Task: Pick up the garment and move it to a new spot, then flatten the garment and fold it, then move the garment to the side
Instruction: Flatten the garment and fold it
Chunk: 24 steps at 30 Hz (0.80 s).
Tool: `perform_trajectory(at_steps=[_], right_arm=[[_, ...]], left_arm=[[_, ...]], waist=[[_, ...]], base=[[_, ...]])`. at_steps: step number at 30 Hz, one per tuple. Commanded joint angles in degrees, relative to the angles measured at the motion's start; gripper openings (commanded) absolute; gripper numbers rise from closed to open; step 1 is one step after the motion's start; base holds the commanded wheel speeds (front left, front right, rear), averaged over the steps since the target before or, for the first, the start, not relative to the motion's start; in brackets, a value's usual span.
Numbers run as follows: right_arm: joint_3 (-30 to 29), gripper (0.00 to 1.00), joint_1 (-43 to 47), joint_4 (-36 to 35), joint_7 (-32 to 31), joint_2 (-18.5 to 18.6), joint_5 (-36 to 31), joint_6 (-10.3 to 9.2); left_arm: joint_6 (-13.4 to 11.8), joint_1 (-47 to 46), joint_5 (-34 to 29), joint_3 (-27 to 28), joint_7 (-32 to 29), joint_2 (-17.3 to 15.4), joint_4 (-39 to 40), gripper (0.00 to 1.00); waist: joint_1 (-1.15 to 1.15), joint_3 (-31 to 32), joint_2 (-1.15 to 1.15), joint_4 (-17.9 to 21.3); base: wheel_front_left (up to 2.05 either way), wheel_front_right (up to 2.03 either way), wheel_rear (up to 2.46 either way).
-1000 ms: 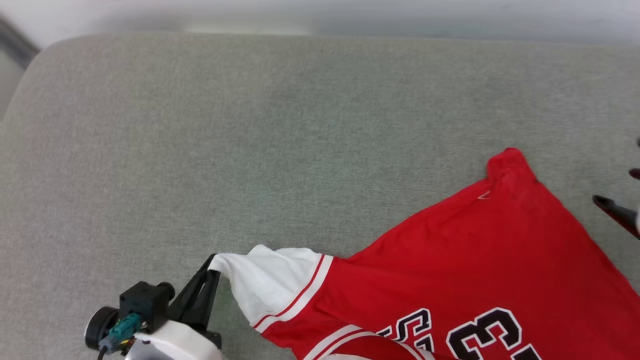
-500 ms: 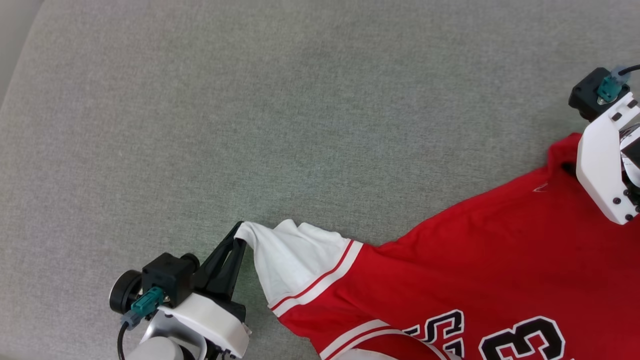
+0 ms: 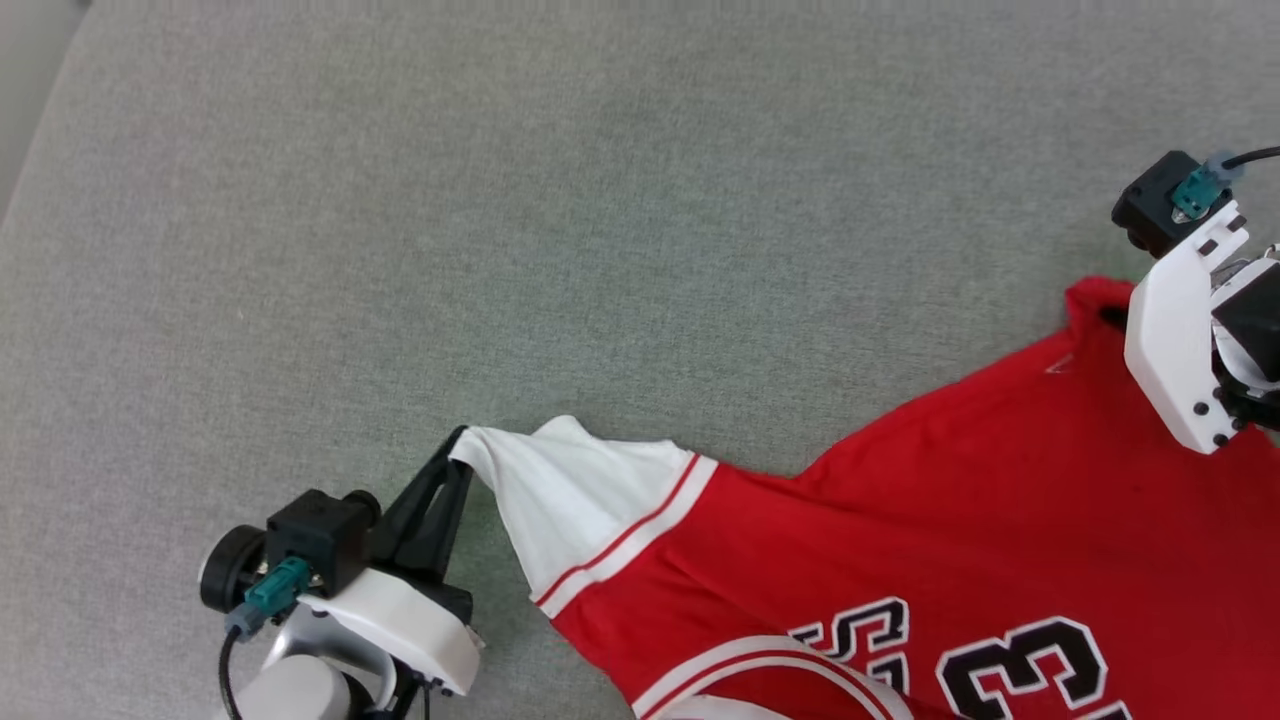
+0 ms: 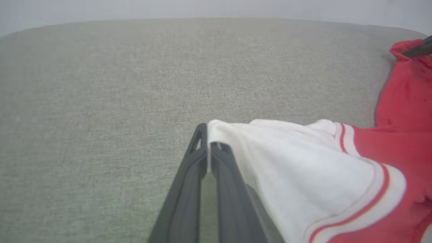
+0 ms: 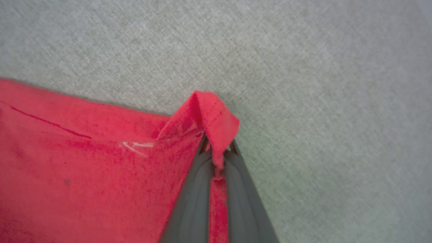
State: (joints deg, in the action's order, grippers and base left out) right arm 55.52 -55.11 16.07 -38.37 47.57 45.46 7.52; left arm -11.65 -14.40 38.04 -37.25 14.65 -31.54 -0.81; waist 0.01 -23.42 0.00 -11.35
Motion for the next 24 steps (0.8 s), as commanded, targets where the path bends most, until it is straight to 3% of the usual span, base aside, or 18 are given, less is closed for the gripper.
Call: perform_trajectory(at_steps=[1, 12, 18, 24], right_arm=[[0.11, 0.00, -1.97, 0.70, 5.96, -0.53, 0.72, -0.06], [-2.79, 0.00, -4.33, 1.72, 20.31, -1.68, 3.15, -0.06], [-8.53, 0.00, -8.14, 3.43, 26.18, -4.27, 2.48, -0.06], [-13.54, 0.00, -13.48, 5.79, 27.50, -6.95, -1.48, -0.06]], left_arm=[[-0.45, -1.01, -0.26, 1.58, 0.30, -0.99, 0.32, 0.00], [0.55, -9.80, -1.38, 5.29, -1.78, -4.32, 2.81, 0.00], [1.64, -20.96, -2.64, 7.54, -5.01, -5.53, 4.06, 0.00], [4.40, -34.60, -3.72, 8.79, -8.40, -5.40, 2.42, 0.00]], waist=[[-0.01, 4.30, 0.00, 2.15], [-0.01, 10.47, 0.00, 6.16], [-0.01, 9.41, 0.00, 8.54], [-0.01, 5.88, 0.00, 9.99]], base=[[0.00, 0.00, 0.00], [0.00, 0.00, 0.00], [0.00, 0.00, 0.00], [0.00, 0.00, 0.00]])
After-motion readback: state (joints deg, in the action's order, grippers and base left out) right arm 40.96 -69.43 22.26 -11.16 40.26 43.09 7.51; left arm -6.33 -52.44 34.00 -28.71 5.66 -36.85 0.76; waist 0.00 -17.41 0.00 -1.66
